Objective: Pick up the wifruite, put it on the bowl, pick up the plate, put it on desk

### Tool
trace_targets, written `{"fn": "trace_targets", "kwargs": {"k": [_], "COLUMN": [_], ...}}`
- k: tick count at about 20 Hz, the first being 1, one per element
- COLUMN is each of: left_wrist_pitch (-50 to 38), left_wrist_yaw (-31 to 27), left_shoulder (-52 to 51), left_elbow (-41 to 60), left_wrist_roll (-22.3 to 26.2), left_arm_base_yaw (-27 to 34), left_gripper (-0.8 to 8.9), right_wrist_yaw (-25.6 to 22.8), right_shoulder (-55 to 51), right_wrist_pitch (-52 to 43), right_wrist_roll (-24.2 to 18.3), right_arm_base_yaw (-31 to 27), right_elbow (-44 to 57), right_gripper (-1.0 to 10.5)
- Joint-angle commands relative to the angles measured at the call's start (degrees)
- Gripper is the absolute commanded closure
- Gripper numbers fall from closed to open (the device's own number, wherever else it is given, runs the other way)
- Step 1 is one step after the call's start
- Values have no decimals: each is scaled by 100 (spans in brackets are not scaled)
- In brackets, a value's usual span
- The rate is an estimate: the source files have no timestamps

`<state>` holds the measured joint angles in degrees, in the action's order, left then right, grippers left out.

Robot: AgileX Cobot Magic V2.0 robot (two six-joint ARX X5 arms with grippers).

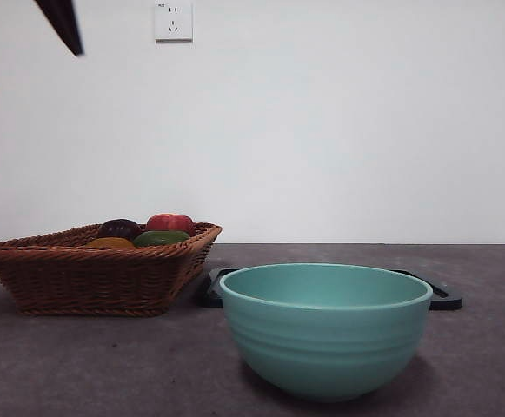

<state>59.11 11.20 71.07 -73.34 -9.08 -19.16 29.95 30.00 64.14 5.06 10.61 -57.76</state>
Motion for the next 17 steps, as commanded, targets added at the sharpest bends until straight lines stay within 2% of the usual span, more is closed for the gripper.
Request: {"fn": "trace_targets", "kwargs": {"k": [1, 3, 8, 17], "left_wrist_pitch": [153, 177, -37, -907], "left_wrist_yaw": [-341, -691, -1021, -1145], "left_shoulder": [662, 1235, 2549, 3980], "left_elbow": [-472, -765, -1287, -1351], "left_wrist_roll": [85, 85, 90, -96], "left_arm_base_yaw": [-151, -269, -411, -393], "left_gripper": [282, 282, 282, 283], "right_wrist_yaw": [11, 11, 15, 24], "right_shoulder": [-105, -210, -367, -367], "right_wrist_pitch": [-15, -13, -15, -79], "right_wrist_roll": [-101, -87, -52, -55], "right_arm_base_yaw": [24, 24, 24, 24], "right_elbow": [-142, -162, -162, -162], "right_gripper": [332, 332, 332, 332]}}
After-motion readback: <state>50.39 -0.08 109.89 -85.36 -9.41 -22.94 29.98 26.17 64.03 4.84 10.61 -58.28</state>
